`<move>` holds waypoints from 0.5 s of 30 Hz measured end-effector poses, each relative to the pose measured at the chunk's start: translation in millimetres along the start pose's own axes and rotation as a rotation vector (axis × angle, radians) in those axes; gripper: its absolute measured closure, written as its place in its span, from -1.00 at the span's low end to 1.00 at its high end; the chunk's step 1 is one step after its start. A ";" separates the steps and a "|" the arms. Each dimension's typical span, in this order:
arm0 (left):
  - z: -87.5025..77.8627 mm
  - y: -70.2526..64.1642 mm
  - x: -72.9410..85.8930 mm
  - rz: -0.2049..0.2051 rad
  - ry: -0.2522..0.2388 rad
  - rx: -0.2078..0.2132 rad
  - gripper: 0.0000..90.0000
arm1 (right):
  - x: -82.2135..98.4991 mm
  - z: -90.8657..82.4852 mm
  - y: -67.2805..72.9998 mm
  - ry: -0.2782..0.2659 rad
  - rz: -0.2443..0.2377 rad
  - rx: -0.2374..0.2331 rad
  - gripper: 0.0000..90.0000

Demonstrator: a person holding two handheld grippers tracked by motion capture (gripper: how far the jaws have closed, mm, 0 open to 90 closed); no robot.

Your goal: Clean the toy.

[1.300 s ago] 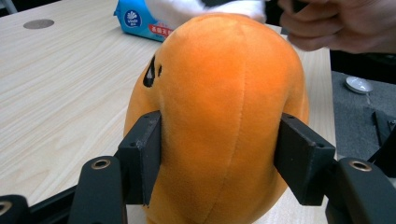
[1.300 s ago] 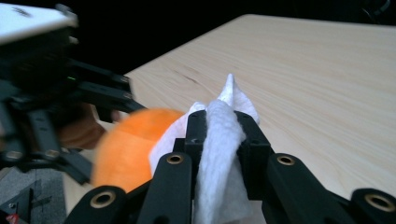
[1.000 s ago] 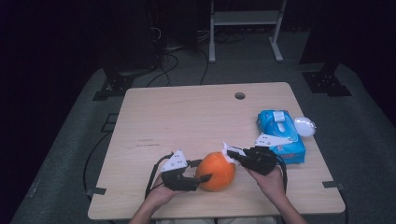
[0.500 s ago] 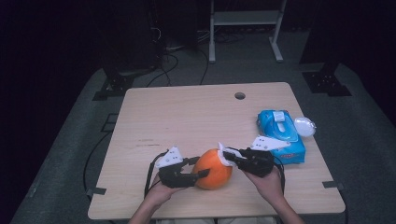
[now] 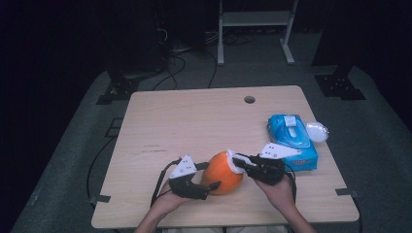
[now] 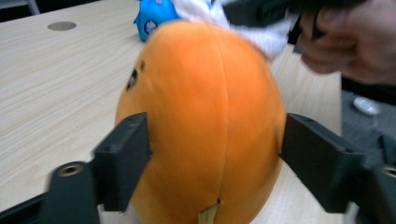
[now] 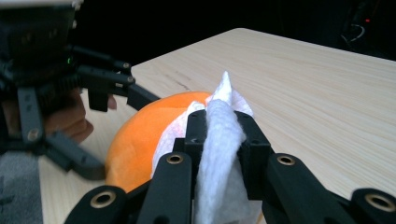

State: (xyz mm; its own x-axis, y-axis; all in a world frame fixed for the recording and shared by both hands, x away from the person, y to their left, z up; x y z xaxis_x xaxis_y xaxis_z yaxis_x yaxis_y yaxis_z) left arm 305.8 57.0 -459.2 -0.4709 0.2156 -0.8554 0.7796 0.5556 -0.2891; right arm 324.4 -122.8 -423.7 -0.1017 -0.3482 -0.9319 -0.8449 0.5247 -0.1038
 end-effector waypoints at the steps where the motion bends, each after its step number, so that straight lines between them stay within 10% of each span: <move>1: 2.5 -0.4 1.3 0.015 0.004 -0.013 -0.48 | -0.4 0.3 1.4 -0.005 0.004 -0.003 0.70; 9: -4.9 -7.0 -5.0 0.065 -0.022 -0.040 -0.04 | -16.3 2.8 22.4 -0.032 -0.092 -0.018 0.70; 15: -11.8 -9.4 -9.5 0.063 -0.025 -0.025 -0.02 | 0.8 1.7 0.7 -0.010 0.000 0.013 0.70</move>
State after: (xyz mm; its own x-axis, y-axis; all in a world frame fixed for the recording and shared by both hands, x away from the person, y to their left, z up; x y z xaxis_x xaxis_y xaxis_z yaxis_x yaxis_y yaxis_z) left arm 298.0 59.2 -443.3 -0.4100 0.2307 -0.8824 0.7969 0.5612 -0.2235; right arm 324.6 -121.4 -425.1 -0.0964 -0.3402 -0.9354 -0.8379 0.5350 -0.1082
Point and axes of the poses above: each handheld gripper's, and its own axes: z roughly forward along the jaws, x roughly out of its underside, y roughly to its left, the point moved 6 cm from there along z, roughly forward along the jaws, and after that the axes turned 15 degrees about -z, right-handed, at the moved point
